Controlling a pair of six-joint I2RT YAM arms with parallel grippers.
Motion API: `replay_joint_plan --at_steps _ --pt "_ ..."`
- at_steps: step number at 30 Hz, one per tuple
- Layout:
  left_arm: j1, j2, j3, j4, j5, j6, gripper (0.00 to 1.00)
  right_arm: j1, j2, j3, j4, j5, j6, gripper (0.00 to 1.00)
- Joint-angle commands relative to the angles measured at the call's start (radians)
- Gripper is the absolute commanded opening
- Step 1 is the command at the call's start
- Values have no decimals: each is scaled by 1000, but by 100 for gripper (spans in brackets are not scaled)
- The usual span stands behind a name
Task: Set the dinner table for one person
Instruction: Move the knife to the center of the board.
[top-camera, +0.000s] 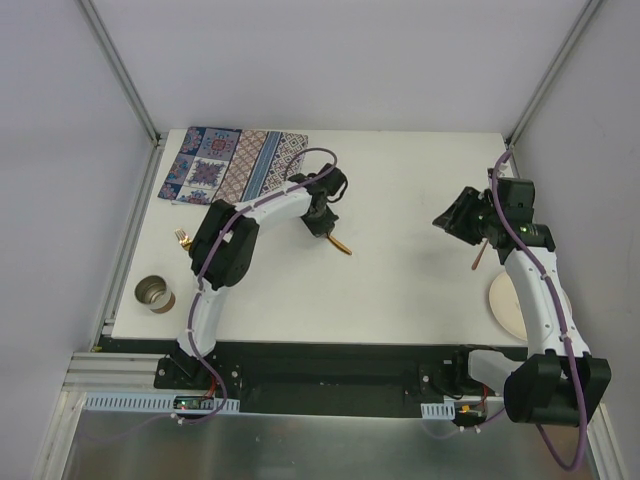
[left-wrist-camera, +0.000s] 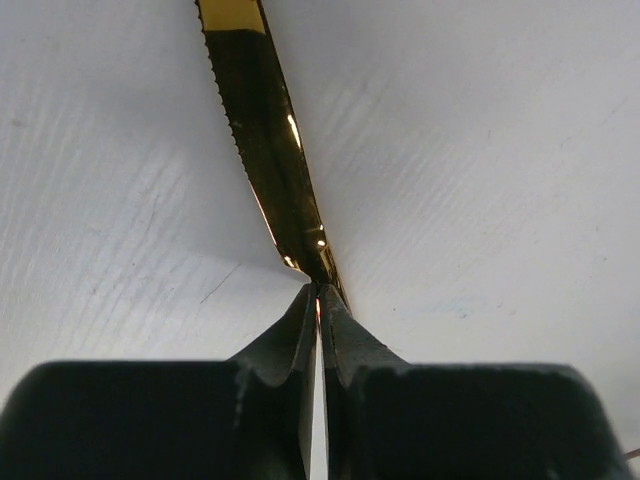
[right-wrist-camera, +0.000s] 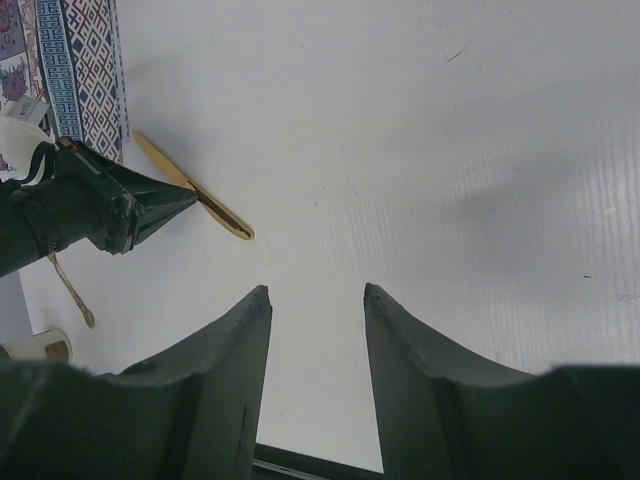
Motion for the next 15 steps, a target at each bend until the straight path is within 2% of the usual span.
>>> replay_joint_plan --at_steps 1,9,15 --pt "-5 50 55 -76 74 236 0 -8 5 34 38 -4 27 45" --pt "-5 92 113 -104 108 428 0 -8 42 19 75 -18 46 45" --pt "-10 90 155 -110 117 508 0 31 114 8 109 -69 27 46"
